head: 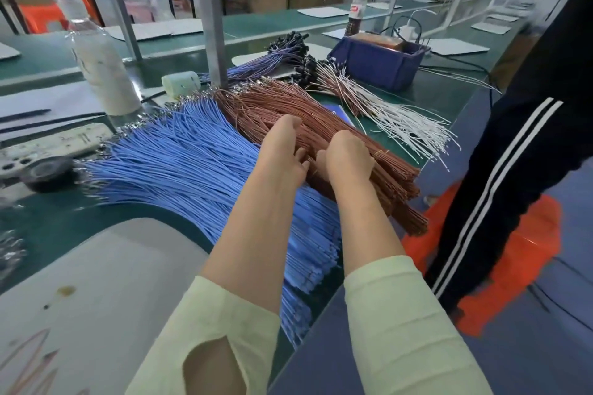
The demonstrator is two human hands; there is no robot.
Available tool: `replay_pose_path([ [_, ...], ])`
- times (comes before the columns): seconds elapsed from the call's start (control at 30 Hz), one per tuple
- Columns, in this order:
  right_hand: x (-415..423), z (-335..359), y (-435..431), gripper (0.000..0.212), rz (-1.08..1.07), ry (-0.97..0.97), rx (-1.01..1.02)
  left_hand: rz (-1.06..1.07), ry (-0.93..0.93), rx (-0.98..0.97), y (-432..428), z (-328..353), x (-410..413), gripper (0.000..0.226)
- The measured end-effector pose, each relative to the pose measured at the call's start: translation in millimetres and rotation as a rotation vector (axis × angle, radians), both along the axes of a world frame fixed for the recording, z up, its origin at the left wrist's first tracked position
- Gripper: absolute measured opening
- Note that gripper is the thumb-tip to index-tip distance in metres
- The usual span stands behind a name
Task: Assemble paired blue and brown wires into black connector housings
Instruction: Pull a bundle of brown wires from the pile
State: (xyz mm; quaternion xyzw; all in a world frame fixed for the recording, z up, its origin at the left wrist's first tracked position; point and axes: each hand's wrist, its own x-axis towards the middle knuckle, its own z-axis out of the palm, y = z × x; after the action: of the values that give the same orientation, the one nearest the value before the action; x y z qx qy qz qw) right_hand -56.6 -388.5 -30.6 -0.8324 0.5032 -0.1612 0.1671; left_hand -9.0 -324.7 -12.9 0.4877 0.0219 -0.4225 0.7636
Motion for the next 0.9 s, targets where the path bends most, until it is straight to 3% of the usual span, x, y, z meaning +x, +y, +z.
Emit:
replay_pose_path([
  [0.23, 3, 45, 1, 0.009, 0.204, -0.073, 0.008, -0.028, 0.028, -0.017, 2, 3, 4, 0.018],
  [0.37, 2, 50, 13, 0.025, 0.312, -0.041, 0.105, -0.119, 0.116, -0.142, 3, 6, 9, 0.015],
  [0.47, -2, 45, 24, 0.027, 0.356, -0.073, 0.205, -0.112, -0.019, -0.04, 8, 10, 11, 0.031],
  [0.53, -4, 46, 30, 0.023, 0.381, -0.202, 0.221, -0.096, -0.117, -0.035, 13, 15, 14, 0.036],
  [0.63, -7, 56, 41, 0.014, 0.437, -0.448, 0.127, -0.063, -0.133, -0.235, 20, 35, 17, 0.024],
  [0.73, -7, 72, 59, 0.009, 0.455, -0.664, 0.036, -0.038, -0.222, -0.389, 28, 61, 17, 0.027],
  [0.9, -14, 83, 83, 0.017, 0.479, -0.888, 0.08, 0.037, -0.551, -0.34, 47, 83, 17, 0.033],
])
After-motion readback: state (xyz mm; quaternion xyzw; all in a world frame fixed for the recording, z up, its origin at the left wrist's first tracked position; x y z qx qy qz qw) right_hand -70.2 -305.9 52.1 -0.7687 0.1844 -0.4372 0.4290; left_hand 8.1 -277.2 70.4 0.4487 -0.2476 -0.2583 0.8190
